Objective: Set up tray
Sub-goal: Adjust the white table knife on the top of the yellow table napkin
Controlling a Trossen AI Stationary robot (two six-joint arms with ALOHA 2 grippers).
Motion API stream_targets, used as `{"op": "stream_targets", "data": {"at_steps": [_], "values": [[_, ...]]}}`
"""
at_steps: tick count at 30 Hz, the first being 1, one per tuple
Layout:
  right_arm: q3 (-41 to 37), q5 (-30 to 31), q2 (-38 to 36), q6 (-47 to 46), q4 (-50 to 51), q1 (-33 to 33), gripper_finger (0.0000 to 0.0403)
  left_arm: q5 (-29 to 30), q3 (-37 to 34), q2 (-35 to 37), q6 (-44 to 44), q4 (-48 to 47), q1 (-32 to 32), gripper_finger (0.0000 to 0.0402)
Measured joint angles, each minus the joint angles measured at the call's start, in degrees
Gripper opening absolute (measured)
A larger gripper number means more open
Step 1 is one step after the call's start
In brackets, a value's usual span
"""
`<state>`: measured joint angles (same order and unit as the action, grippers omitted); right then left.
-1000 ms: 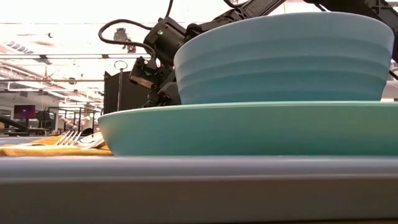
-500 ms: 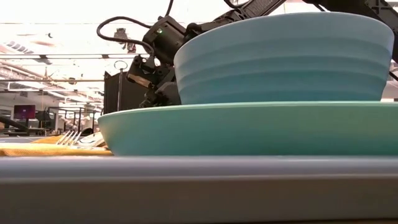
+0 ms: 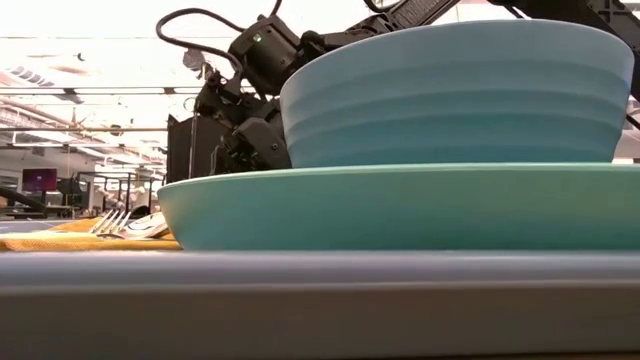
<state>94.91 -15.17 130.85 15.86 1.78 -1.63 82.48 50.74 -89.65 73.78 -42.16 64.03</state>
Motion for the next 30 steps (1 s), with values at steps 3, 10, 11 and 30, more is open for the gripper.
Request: {"op": "stream_targets", "data": {"at_steps": [3, 10, 11, 30], "values": [[0.0, -1.4, -0.3, -0.16, 2.06, -0.11, 0.0, 0.0, 0.0, 0.0, 0.0, -0.02, 0.0, 0.0026], [0.04, -6.18, -0.94, -1.66, 5.15, -2.12, 0.0, -0.11, 0.0, 0.0, 0.0, -0.02, 0.0, 0.0026], [0.04, -6.27, -0.94, -1.68, 5.28, -2.5, 0.0, -0.13, 0.0, 0.0, 0.0, -0.02, 0.0, 0.0026], [0.07, -12.05, 0.46, -2.74, -0.11, -3.74, 0.0, -1.07, -0.01, 0.0, -0.17, -0.03, -2.12, 0.0026]]}}
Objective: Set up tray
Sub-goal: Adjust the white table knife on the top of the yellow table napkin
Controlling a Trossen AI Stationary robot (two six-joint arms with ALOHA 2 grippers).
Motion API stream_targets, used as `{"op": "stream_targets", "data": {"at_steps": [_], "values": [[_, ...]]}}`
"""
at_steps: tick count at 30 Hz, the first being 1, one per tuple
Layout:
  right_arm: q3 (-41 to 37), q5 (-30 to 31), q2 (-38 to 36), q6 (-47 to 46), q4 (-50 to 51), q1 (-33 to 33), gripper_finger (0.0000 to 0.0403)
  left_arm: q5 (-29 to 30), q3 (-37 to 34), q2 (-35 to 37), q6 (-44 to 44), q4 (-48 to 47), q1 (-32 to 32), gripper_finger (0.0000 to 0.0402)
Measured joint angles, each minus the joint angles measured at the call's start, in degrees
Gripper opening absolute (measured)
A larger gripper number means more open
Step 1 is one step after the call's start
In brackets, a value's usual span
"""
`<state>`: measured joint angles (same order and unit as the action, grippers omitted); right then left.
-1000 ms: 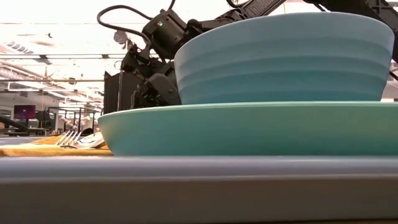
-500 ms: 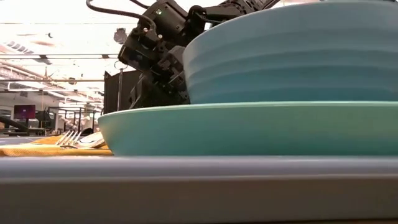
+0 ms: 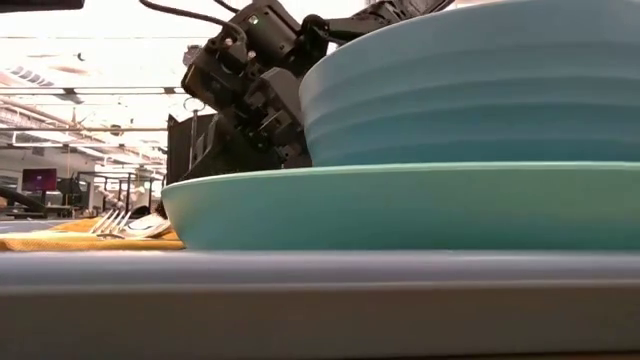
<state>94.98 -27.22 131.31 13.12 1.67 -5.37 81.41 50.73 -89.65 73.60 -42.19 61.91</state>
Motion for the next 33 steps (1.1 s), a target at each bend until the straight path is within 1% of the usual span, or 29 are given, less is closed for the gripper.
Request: {"op": "stream_targets", "data": {"at_steps": [5, 14, 20, 30, 33], "values": [[0.0, -0.07, 1.37, -1.53, -1.96, 0.0, 0.0, 0.02, -0.85, 0.0, 0.5, 0.48, 0.04, 0.0026], [0.0, 0.45, 1.5, -2.73, -4.02, 0.36, 0.0, 0.07, -1.04, 0.0, 0.0, 1.57, 0.0, 0.0026], [0.0, 1.46, 1.97, -6.75, -3.52, 1.2, 0.0, 0.15, -1.04, 0.0, -0.37, 1.76, 0.0, 0.0026], [0.26, 1.69, 3.38, -7.41, -6.06, 1.27, 0.0, 0.67, -1.09, 0.0, -0.37, 1.76, 0.0, 0.0026], [0.26, 3.84, 3.53, -6.3, -7.31, 1.25, 0.0, 0.53, -1.09, 0.0, -0.35, 1.79, -0.01, 0.0026]]}}
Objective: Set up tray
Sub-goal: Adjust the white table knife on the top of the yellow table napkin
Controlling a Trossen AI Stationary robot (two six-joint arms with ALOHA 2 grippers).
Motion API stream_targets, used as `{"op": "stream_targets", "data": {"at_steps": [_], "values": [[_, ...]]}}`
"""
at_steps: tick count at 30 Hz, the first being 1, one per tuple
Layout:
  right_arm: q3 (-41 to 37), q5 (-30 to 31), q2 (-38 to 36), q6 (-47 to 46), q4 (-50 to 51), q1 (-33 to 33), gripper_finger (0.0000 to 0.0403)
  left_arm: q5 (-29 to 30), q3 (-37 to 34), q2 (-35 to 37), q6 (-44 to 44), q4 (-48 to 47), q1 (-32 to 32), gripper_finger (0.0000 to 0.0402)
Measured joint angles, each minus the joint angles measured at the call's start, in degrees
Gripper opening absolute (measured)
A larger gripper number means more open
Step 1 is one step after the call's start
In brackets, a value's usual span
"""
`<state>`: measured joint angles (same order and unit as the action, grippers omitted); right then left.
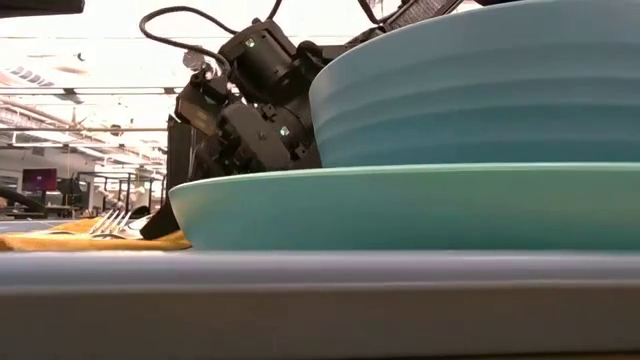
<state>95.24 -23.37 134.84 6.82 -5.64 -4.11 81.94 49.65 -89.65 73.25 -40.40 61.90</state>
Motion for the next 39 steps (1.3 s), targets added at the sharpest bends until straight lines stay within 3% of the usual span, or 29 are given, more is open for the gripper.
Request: {"op": "stream_targets", "data": {"at_steps": [4, 16, 25, 32, 39], "values": [[0.0, 2.96, -0.15, 1.46, 0.1, -0.19, 0.0, -0.93, 0.0, 0.0, 0.04, 0.03, 0.01, 0.0026], [-0.02, 4.28, -1.04, 3.65, 1.15, -1.96, 0.0, -0.99, 0.0, 0.0, 0.09, 0.18, 0.01, 0.0026], [-0.04, 12.74, -4.21, 8.16, 4.71, -4.23, 0.0, -1.12, 0.0, 0.0, 0.09, 0.18, 0.01, 0.0026], [-0.04, 8.55, -4.19, 3.94, 9.32, -3.88, 0.0, -0.95, 0.0, 0.0, 0.07, 0.17, 0.0, 0.0026], [-0.04, 8.03, -4.19, 3.11, 10.24, -3.99, 0.0, -0.65, 0.0, 0.0, 0.07, 0.15, -0.01, 0.0026]]}}
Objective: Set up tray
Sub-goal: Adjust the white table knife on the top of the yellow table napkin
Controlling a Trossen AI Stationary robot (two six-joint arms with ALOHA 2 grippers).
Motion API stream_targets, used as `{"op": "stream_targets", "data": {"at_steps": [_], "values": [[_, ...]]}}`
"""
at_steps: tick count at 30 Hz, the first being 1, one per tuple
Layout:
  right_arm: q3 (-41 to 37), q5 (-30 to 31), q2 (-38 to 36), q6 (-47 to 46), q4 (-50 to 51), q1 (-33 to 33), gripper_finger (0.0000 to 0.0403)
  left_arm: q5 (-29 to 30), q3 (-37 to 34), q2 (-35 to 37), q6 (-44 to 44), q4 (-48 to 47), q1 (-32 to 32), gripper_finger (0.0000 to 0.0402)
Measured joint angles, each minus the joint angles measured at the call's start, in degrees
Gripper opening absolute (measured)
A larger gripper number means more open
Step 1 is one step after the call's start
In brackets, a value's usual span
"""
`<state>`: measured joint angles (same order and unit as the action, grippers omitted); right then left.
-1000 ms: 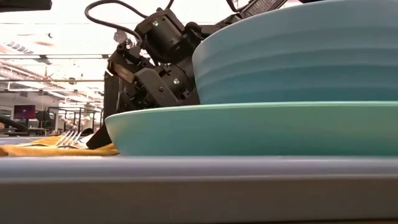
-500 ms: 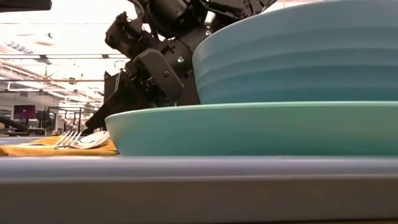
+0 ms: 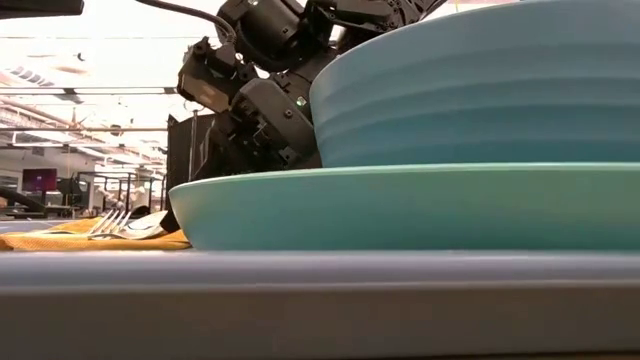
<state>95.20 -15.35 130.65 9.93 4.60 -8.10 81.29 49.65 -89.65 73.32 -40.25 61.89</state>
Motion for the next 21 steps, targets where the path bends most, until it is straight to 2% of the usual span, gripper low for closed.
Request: {"op": "stream_targets", "data": {"at_steps": [8, 14, 21], "values": [[0.0, -1.74, 0.0, -0.68, -0.04, 0.37, 0.0, 0.2, 0.0, 0.0, -0.02, 0.0, 0.0, 0.0026], [0.04, -5.82, 1.77, -2.38, -2.77, 1.11, 0.0, 0.86, 0.0, 0.0, -0.02, 0.0, 0.0, 0.0026], [0.04, -5.71, 2.36, -3.17, -3.16, 1.75, 0.0, 0.61, 0.0, 0.0, -0.02, -0.06, 0.0, 0.0026]]}}
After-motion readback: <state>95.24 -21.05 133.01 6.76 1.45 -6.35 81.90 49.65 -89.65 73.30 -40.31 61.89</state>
